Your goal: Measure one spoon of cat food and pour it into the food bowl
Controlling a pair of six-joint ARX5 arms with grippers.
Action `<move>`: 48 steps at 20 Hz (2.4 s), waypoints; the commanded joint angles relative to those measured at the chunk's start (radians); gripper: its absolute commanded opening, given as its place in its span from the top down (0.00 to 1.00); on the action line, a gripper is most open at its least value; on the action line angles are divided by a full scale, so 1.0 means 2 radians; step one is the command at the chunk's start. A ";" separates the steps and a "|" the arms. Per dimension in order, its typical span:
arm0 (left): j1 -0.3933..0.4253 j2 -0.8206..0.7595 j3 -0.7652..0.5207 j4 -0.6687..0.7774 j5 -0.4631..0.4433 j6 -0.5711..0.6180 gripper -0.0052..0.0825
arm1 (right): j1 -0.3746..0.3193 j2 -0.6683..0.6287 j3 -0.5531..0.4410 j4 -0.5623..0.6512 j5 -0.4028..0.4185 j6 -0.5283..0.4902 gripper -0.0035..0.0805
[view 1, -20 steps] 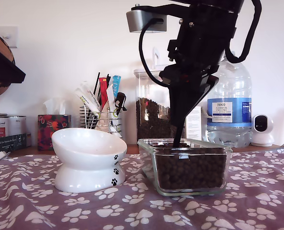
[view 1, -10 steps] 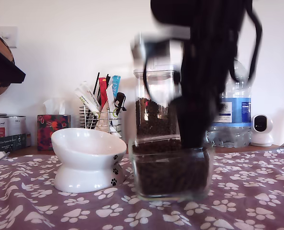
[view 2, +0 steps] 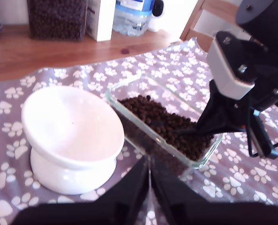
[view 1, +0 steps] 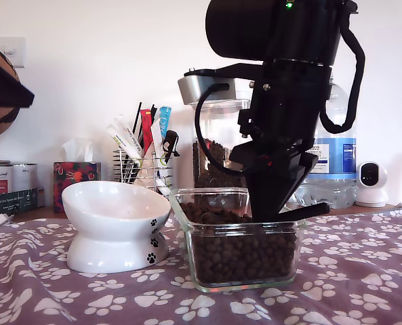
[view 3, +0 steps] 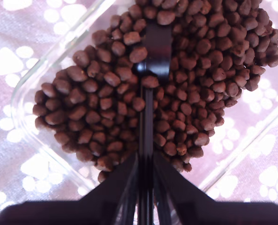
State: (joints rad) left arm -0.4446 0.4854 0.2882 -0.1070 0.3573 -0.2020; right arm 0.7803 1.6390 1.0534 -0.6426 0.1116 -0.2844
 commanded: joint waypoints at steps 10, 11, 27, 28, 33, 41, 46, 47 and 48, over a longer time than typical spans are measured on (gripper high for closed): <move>0.000 -0.002 0.004 0.001 0.003 0.000 0.96 | 0.001 0.044 -0.032 -0.007 0.099 0.004 0.97; 0.000 -0.002 0.004 0.000 0.003 0.000 0.96 | 0.001 0.044 -0.028 -0.006 0.115 0.003 0.97; 0.000 -0.002 0.004 0.001 0.009 0.000 0.96 | 0.031 0.031 -0.015 -0.006 0.239 -0.042 0.97; 0.000 -0.002 0.004 0.001 0.010 0.000 0.96 | 0.035 0.029 -0.015 -0.004 0.246 -0.045 0.97; 0.000 -0.002 0.004 0.001 0.014 -0.001 0.96 | 0.055 0.022 -0.012 0.003 0.278 -0.065 0.97; 0.000 -0.002 0.004 0.001 0.015 -0.004 0.96 | 0.077 0.014 -0.012 0.005 0.307 -0.085 0.97; 0.000 -0.002 0.004 0.000 0.016 -0.004 0.96 | 0.079 0.000 -0.012 0.005 0.327 -0.102 0.97; 0.000 -0.002 0.004 0.000 0.017 -0.004 0.96 | 0.079 -0.002 -0.012 0.005 0.329 -0.110 0.97; 0.000 -0.002 0.004 0.000 0.018 -0.004 0.96 | 0.080 -0.005 -0.012 0.005 0.329 -0.117 0.97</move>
State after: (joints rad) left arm -0.4446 0.4797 0.2886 -0.1120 0.3912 -0.2066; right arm 0.9314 1.6497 1.0489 -0.6376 0.7639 -0.5076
